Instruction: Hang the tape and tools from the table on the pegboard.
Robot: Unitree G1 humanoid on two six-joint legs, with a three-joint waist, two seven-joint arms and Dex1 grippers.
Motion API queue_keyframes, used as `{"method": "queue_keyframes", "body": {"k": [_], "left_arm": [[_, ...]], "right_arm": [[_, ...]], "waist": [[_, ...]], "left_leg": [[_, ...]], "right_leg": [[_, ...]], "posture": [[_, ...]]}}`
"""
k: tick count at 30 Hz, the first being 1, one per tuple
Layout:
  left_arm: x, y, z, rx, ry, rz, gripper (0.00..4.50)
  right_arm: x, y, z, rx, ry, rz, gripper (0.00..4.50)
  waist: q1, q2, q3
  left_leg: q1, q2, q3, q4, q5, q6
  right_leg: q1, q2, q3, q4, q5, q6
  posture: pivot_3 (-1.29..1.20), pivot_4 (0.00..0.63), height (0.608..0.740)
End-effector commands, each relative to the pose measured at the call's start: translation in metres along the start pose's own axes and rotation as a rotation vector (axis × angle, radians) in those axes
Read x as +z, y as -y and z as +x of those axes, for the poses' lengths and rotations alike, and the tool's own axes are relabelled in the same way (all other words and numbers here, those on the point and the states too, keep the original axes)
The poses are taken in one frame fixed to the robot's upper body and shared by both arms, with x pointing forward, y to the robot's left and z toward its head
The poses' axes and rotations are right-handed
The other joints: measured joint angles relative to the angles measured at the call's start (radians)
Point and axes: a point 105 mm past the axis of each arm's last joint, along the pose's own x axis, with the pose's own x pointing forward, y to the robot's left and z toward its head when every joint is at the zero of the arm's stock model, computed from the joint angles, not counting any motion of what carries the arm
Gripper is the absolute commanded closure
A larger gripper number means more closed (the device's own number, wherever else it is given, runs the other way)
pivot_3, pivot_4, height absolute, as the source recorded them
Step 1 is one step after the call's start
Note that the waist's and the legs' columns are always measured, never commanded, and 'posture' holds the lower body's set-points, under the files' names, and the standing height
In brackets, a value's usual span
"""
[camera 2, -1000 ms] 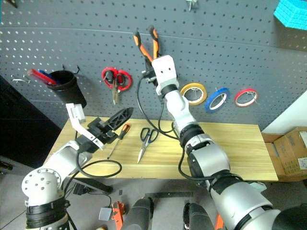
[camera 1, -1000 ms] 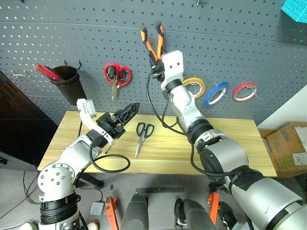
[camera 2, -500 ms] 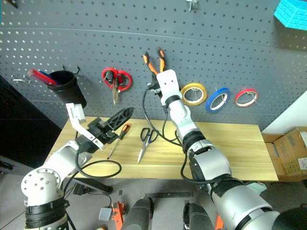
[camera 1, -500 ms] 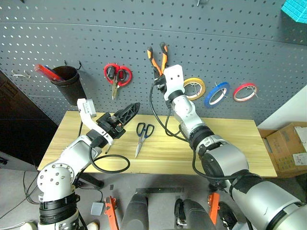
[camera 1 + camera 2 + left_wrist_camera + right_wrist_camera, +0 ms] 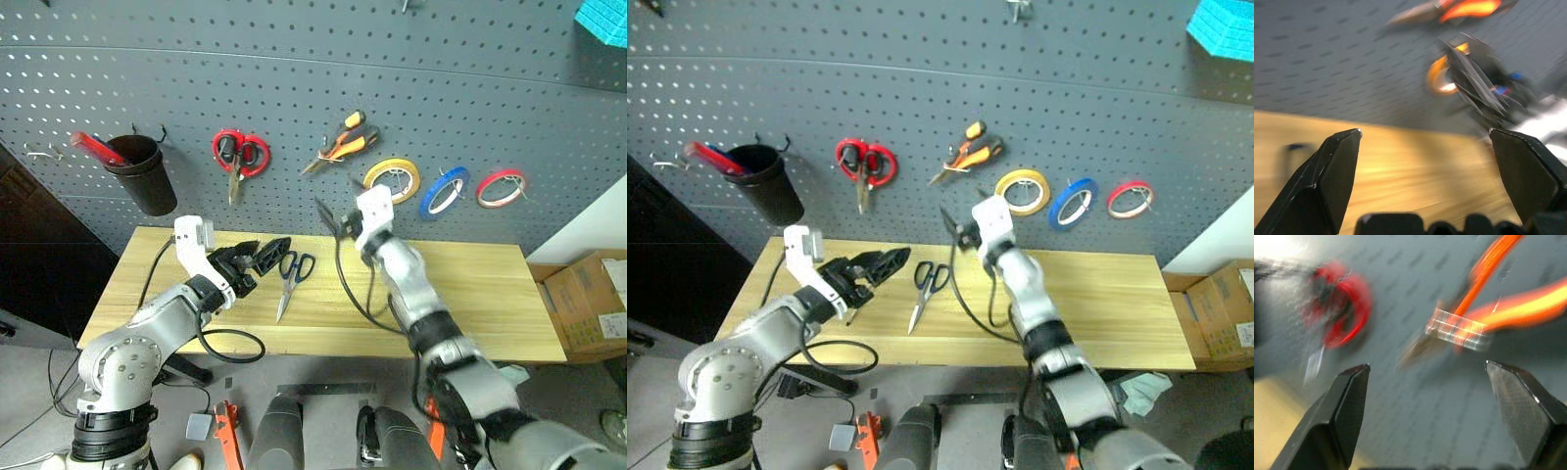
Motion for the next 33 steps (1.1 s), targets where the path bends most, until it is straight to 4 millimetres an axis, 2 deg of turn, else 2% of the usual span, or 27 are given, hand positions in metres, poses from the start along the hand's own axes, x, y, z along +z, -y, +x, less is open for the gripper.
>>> {"method": "queue_keyframes", "body": {"k": [1,4,5,9,11,15,21,25,29,33], "left_arm": [[-0.016,-0.016,0.006,0.09,-0.067,0.162,0.0],[-0.032,-0.034,0.014,0.175,-0.136,0.235,0.0],[-0.037,-0.037,0.019,0.182,-0.154,0.252,0.0],[-0.052,-0.053,0.032,0.261,-0.213,0.342,0.0],[-0.06,-0.061,0.035,0.312,-0.239,0.396,0.0],[-0.088,-0.065,0.036,0.34,-0.318,0.376,0.0],[-0.105,-0.067,0.034,0.355,-0.359,0.307,0.0],[-0.127,-0.065,0.041,0.353,-0.421,0.223,0.0],[-0.125,-0.067,0.044,0.374,-0.442,0.255,0.0],[-0.126,-0.068,0.045,0.378,-0.458,0.269,0.91]], "right_arm": [[0.029,-0.028,-0.02,0.185,0.018,-0.001,0.45],[0.028,-0.045,-0.038,0.292,-0.041,-0.005,0.45],[0.027,-0.05,-0.042,0.331,-0.062,-0.002,0.45],[0.027,-0.069,-0.049,0.462,-0.105,-0.002,0.45],[0.027,-0.073,-0.051,0.493,-0.107,-0.016,0.45],[0.022,-0.081,-0.061,0.591,-0.126,-0.071,0.45],[0.017,-0.08,-0.069,0.625,-0.148,-0.111,0.45],[0.012,-0.074,-0.074,0.609,-0.179,-0.121,0.45],[0.012,-0.074,-0.076,0.598,-0.183,-0.112,0.45],[0.011,-0.074,-0.08,0.601,-0.19,-0.114,0.44]], "waist": [[-0.007,0.002,0.001],[-0.025,0.003,0.001],[-0.03,0.003,0.001],[-0.049,0.004,0.002],[-0.053,0.004,0.002],[-0.058,0.005,0.004],[-0.062,0.009,0.013],[-0.071,0.015,0.025],[-0.081,0.016,0.033],[-0.097,0.016,0.044]], "left_leg": [[0.001,0.0,0.0,0.0,0.0,0.0],[0.004,0.001,0.003,0.001,0.0,0.0],[0.006,0.001,0.003,0.0,0.0,0.0],[0.011,0.001,0.003,0.0,0.0,0.001],[0.012,0.001,0.003,0.0,0.001,0.001],[0.011,0.001,0.006,0.0,0.001,0.001],[0.008,0.001,0.004,0.0,0.0,0.001],[0.009,0.001,0.004,0.0,0.0,0.001],[0.009,0.001,0.004,0.0,0.0,0.001],[0.009,0.001,0.004,0.0,0.0,0.001]], "right_leg": [[0.0,0.0,0.0,0.0,0.0,0.0],[-0.001,0.001,0.002,0.006,-0.003,0.004],[0.0,0.001,0.003,0.007,-0.007,-0.002],[0.001,0.002,0.004,0.012,-0.007,-0.004],[0.001,0.003,0.005,0.012,-0.007,-0.004],[0.001,0.003,0.007,0.01,-0.007,-0.004],[-0.001,0.003,0.006,0.008,-0.008,-0.004],[0.0,0.003,0.006,0.008,-0.008,-0.005],[0.0,0.003,0.006,0.009,-0.008,-0.005],[0.0,0.003,0.006,0.009,-0.008,-0.004]], "posture": [[0.23,0.169,0.74],[0.2,0.177,0.74],[0.19,0.179,0.74],[0.15,0.196,0.74],[0.14,0.208,0.74],[0.12,0.238,0.74],[0.11,0.255,0.74],[0.08,0.287,0.74],[0.06,0.299,0.74],[0.05,0.303,0.74]]}}
